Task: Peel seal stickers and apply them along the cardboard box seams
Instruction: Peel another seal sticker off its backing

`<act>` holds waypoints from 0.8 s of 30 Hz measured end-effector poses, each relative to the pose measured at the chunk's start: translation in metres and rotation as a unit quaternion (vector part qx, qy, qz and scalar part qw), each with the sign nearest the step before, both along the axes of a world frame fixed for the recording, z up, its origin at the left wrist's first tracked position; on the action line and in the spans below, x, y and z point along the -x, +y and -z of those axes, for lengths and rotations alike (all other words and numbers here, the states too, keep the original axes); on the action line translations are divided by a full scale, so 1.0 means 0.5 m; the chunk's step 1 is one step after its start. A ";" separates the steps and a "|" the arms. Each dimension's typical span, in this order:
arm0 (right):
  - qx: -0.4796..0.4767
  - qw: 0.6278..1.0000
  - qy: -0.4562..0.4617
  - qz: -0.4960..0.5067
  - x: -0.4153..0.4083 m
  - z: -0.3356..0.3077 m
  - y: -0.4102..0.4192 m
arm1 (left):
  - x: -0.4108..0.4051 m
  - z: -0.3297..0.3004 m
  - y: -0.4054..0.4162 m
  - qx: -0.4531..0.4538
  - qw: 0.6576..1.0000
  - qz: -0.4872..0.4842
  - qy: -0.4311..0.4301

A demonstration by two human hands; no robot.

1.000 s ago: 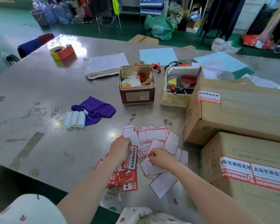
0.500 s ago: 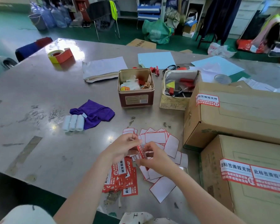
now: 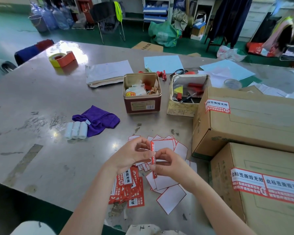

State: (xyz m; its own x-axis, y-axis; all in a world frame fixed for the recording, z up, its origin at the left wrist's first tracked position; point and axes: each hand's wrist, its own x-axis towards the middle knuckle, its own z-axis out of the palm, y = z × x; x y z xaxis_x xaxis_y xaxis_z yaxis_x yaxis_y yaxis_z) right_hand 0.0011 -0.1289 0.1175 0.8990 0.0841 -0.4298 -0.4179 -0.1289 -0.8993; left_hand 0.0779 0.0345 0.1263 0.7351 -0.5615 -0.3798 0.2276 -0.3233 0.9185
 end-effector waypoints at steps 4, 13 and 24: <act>-0.007 1.000 0.006 0.002 0.003 0.000 0.003 | 0.005 -0.002 0.005 -0.014 1.000 -0.001 -0.015; -0.025 0.999 0.019 0.003 0.009 -0.016 0.004 | 0.014 -0.007 0.007 0.007 0.999 -0.034 0.029; -0.166 0.976 0.095 0.108 0.014 -0.001 -0.013 | 0.006 0.012 0.017 0.054 0.987 -0.102 0.116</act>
